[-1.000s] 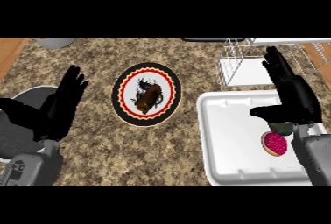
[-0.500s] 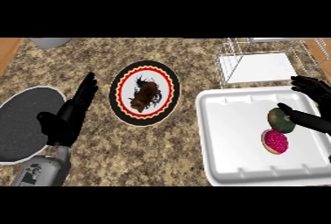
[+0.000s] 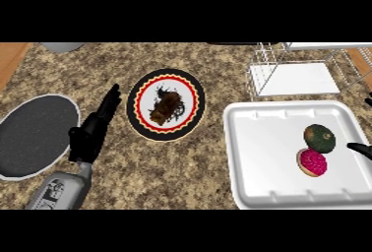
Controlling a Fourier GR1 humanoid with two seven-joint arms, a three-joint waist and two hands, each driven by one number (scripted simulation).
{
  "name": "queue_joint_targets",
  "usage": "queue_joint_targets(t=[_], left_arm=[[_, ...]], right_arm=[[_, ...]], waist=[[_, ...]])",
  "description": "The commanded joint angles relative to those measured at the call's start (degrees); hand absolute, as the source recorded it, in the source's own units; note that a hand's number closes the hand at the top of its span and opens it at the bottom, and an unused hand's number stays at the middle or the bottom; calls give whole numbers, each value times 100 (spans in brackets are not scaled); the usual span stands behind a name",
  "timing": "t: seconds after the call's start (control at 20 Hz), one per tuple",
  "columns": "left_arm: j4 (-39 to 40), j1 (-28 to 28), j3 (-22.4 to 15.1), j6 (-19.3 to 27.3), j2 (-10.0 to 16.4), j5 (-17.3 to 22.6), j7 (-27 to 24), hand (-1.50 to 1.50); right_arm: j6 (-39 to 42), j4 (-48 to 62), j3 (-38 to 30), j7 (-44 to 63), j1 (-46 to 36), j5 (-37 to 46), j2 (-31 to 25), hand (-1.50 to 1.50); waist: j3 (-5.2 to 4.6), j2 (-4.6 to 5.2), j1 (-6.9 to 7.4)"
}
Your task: Pick the cupcake from the tray and place it in the tiered shelf
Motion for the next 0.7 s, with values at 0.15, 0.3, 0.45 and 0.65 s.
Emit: queue_joint_targets(t=[0.15, 0.3, 0.45, 0.65], left_arm=[[-163, 127, 104, -229, 111, 82, 97, 0], [7, 15, 87, 45, -65, -183, 95, 0], [225, 237, 164, -210, -56, -28, -327, 0], [153, 123, 86, -83, -120, -191, -198, 0]], right_arm=[[838, -366, 491, 146, -146, 689, -929, -150], [776, -1077, 620, 792, -149, 751, -1027, -150], [954, -1479, 770, 1382, -257, 878, -1319, -150], [1235, -2263, 1273, 1500, 123, 1509, -1761, -150]], waist=[[-18, -49, 11], [-24, -62, -56], [-29, -60, -34], [-29, -80, -102]])
